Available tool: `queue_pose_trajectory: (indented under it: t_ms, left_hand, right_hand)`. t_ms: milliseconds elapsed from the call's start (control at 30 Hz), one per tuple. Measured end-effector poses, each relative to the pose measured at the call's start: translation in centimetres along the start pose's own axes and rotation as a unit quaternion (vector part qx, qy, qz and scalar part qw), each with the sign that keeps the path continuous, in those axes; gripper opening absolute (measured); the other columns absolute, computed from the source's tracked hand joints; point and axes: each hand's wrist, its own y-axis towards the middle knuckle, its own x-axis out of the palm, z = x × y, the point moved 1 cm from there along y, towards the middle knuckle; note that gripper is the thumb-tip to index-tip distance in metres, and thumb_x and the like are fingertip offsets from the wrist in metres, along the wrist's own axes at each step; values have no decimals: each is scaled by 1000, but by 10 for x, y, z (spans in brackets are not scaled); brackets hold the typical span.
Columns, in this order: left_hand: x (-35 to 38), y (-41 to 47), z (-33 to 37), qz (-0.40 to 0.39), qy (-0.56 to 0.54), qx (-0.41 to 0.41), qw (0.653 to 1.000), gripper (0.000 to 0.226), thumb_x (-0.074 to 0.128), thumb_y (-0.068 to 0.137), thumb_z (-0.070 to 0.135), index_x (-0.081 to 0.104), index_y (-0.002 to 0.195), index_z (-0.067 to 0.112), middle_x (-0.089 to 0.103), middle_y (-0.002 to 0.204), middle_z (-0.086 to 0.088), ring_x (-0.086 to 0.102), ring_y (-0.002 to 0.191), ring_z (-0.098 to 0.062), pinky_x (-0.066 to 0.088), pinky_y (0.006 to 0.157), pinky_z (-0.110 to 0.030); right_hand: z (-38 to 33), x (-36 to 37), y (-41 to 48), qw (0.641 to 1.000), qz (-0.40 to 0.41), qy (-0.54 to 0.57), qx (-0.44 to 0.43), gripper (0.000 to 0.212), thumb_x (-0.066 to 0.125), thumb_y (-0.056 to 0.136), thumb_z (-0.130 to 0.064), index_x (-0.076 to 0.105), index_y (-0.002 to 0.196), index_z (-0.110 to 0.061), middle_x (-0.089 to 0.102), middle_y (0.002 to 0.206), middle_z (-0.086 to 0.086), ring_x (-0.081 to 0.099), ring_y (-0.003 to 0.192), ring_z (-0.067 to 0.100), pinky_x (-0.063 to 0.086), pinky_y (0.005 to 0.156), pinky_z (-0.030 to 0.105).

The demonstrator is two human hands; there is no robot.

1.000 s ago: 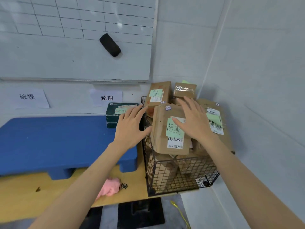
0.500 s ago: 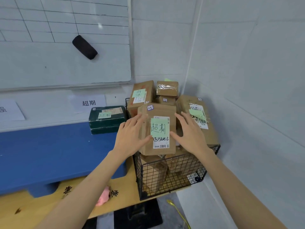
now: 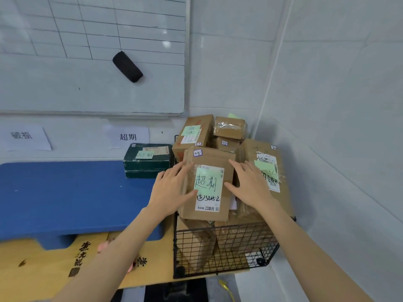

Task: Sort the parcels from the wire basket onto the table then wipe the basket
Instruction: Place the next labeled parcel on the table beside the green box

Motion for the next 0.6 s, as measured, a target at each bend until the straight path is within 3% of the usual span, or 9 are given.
queue_pose_trajectory:
  t_ms: [300,400,500,600]
  left_hand:
    - [13,-1,8,0,-38,-43,998,85,65,83,53,21,153,35,42,151,8,44,133,-17,29,111,-40]
    - [16,-2,12,-5,-89,-62,994,87,70,81,48,21,153,35,39,153,11,49,129,-14,40,106,-43]
    - [16,-3,20,0,-141,-80,987,89,74,81,41,21,152,38,35,153,16,49,125,-8,51,94,-38]
    - [14,-3,28,27,-177,-83,980,89,77,80,35,23,151,38,34,152,19,41,124,4,50,94,-33]
  right_hand:
    - [15,7,16,996,-30,41,-75,75,54,94,-54,19,156,-30,40,155,6,27,147,26,16,122,47]
    - [16,10,16,993,-30,71,-84,75,56,95,-52,19,156,-28,37,156,6,25,147,26,15,121,42]
    - [20,12,14,989,-18,116,-84,76,58,94,-50,20,157,-27,36,156,4,25,147,23,19,119,40]
    - [22,11,11,983,-2,159,-88,77,60,93,-48,21,156,-27,36,155,2,29,143,20,25,116,36]
